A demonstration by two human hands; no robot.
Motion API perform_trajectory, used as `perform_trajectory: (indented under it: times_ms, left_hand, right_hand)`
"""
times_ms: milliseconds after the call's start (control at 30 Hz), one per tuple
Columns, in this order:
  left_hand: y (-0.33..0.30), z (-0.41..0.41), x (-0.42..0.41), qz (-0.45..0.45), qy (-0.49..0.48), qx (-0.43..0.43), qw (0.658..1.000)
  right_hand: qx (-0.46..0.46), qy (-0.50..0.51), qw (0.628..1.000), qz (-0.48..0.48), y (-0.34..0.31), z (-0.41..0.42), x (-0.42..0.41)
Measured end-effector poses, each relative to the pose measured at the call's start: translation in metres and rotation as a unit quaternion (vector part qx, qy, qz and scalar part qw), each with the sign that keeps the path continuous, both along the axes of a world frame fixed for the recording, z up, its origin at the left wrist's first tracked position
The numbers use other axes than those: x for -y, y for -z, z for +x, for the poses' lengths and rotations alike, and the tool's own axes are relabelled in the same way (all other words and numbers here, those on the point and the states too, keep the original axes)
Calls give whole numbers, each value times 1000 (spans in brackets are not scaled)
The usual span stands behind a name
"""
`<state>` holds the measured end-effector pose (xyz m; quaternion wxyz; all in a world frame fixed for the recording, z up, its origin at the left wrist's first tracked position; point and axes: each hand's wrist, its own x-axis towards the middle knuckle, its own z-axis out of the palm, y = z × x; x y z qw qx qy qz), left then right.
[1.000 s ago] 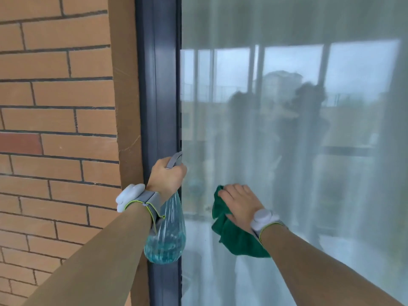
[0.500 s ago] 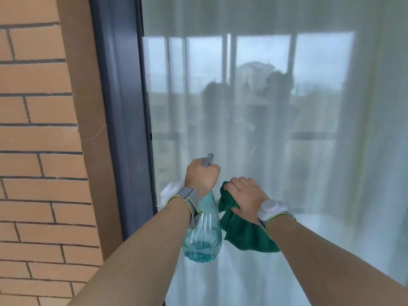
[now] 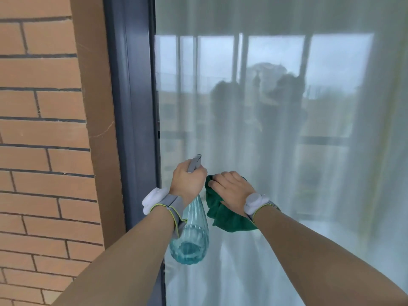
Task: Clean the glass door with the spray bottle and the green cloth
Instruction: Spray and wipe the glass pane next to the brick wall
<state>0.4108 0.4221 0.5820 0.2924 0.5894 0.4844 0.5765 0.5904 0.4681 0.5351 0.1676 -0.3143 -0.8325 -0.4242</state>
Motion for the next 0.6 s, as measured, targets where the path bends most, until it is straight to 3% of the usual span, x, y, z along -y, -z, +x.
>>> perform_trajectory:
  times_ms: [100, 333, 467, 600]
  left_hand:
    - [0, -16, -1, -2, 30, 0, 1000]
    - [-4, -25, -4, -5, -8, 32, 999]
    - [7, -23, 0, -3, -9, 41, 999]
    - [21, -23, 2, -7, -12, 30, 999]
  right_hand:
    - [7, -30, 999, 43, -17, 8, -9]
    - [-158, -3, 983, 96, -71, 11, -10]
    - [-251, 20, 963, 99, -59, 1, -7]
    - [-219, 40, 973, 61, -32, -21, -6]
